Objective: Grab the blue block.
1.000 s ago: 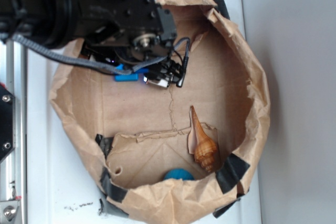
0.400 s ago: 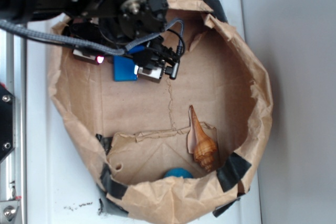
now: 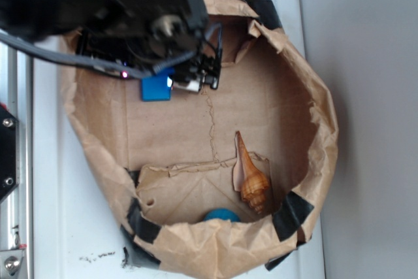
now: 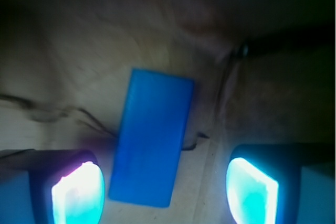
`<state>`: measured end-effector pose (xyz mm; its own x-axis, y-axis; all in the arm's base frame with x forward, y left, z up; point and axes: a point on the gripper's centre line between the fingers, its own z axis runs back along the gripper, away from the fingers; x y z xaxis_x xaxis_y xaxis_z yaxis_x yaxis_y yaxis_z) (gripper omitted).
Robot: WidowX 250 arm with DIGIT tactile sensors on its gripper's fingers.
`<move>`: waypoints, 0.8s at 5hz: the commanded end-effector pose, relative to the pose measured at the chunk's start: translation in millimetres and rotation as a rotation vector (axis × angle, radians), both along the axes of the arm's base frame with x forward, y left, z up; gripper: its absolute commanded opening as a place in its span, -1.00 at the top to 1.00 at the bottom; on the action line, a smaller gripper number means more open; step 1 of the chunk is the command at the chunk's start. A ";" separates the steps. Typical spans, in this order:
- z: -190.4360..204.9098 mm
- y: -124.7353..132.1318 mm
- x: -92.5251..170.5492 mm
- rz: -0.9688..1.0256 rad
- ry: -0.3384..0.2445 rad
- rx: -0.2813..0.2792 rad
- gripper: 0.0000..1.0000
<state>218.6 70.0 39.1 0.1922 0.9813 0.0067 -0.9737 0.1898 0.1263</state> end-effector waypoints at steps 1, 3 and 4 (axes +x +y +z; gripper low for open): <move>-21.1 -4.4 11.5 0.109 0.004 0.090 -1.00; -27.7 -14.7 22.7 0.101 -0.030 0.099 -1.00; -14.2 -13.7 23.7 0.068 -0.066 0.065 1.00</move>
